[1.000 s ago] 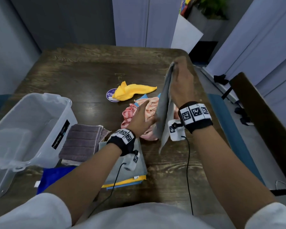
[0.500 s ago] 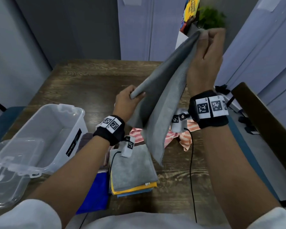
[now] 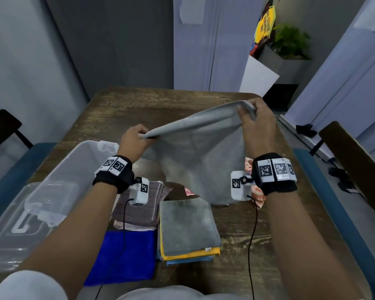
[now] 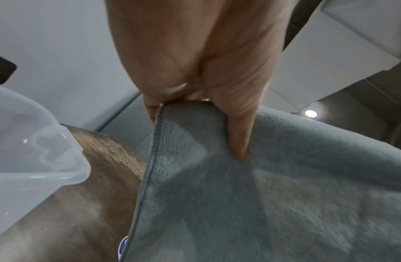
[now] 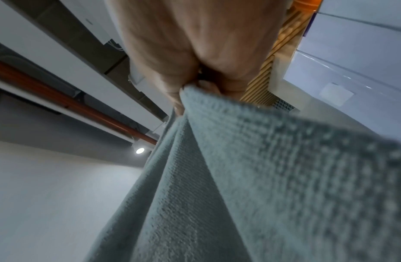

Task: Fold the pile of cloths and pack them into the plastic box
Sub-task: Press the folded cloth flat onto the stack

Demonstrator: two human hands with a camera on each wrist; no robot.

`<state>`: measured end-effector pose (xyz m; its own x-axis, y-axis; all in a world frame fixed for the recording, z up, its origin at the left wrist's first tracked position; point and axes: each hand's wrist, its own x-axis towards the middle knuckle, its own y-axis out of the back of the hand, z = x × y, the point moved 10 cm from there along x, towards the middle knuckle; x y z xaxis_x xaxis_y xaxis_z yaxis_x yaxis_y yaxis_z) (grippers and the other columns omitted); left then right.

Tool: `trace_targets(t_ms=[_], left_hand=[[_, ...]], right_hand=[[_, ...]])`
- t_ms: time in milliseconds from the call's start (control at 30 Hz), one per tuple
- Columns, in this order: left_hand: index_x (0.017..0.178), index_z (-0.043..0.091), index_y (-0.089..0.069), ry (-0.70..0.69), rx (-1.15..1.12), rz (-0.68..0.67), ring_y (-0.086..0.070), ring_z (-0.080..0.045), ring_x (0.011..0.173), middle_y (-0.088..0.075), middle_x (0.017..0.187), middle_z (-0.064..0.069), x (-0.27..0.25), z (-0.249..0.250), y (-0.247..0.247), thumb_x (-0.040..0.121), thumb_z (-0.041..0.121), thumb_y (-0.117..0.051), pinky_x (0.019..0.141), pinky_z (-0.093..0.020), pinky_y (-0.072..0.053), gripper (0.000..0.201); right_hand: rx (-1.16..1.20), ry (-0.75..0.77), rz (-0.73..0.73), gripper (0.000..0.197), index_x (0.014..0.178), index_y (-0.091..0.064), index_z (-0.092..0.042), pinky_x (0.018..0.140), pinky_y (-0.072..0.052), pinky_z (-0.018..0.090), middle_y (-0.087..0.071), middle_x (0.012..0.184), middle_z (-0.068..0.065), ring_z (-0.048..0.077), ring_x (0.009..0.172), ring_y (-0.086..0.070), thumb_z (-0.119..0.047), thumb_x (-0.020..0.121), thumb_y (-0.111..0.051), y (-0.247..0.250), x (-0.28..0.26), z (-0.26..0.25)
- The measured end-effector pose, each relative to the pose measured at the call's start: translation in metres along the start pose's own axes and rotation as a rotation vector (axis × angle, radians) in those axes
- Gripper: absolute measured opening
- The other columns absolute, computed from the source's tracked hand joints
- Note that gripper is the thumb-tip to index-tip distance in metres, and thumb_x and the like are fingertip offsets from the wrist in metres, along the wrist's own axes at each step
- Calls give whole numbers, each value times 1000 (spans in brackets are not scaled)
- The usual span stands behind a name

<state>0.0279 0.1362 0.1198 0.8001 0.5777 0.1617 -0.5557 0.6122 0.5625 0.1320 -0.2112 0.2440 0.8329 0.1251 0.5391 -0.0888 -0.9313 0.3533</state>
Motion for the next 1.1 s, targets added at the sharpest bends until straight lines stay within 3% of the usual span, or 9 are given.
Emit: trace_targets(t_ms=[100,267,400,500,600,733,800,900,1100], left_hand=[[86,7,-60,11,-100,-43,-50,-12,66,-60,75,-1,-4,-6,1,80,19,-83,61,-26,-40,27],[82,19,-58,89,-436,-62,-51,-8,68,-57,77,0,-10,-16,0,84,-1,-75,62,-20,-43,26],[89,17,-60,132,-726,-104,-61,-12,79,-63,84,-3,-14,-11,-6,88,-10,-61,71,-23,-52,27],[103,15,-63,108,-894,-148,-66,-15,93,-70,101,-5,-14,-3,-8,91,-5,-61,85,-28,-56,23],[98,15,-62,118,-924,-177,-67,-12,86,-71,95,-2,-17,2,-10,94,0,-60,80,-24,-56,15],[98,16,-65,167,-964,-186,-67,-15,90,-71,100,-4,-18,3,-15,98,10,-58,84,-27,-55,9],[97,16,-65,185,-974,-185,-67,-14,89,-71,97,-3,-18,3,-21,100,14,-57,83,-27,-55,9],[95,17,-66,177,-972,-169,-67,-11,83,-72,91,0,-17,5,-26,101,20,-57,79,-25,-56,12],[93,18,-64,106,-705,104,-60,-3,73,-67,86,3,-4,-16,-10,101,19,-59,73,-22,-51,9]], right_hand=[[47,-63,83,22,89,-59,-14,64,-37,22,-53,77,-8,-1,66,-42,-30,103,-53,8,0,7],[56,-161,163,26,86,-54,-16,59,-33,17,-44,71,-13,-3,59,-39,-33,105,-47,22,-4,23],[21,-205,193,26,86,-53,-16,56,-32,18,-46,71,-10,0,60,-39,-32,106,-45,25,-9,34],[-11,-229,269,29,78,-47,-20,64,-33,24,-49,83,0,11,72,-43,-31,105,-46,33,-10,45],[-25,-273,310,32,73,-44,-23,71,-33,27,-50,89,5,16,79,-44,-31,104,-46,38,-9,57],[-60,-359,227,28,86,-55,-13,66,-36,28,-57,80,1,19,77,-52,-31,105,-46,29,-9,72],[-85,-407,172,29,86,-55,-9,60,-37,23,-55,76,2,16,69,-50,-30,105,-47,21,-12,81],[-97,-449,162,30,80,-52,-7,47,-29,10,-47,68,-2,7,60,-40,-24,104,-50,16,-20,96],[-102,-517,133,34,72,-44,-9,48,-32,15,-43,66,-1,13,61,-38,-20,103,-52,11,-35,123]])
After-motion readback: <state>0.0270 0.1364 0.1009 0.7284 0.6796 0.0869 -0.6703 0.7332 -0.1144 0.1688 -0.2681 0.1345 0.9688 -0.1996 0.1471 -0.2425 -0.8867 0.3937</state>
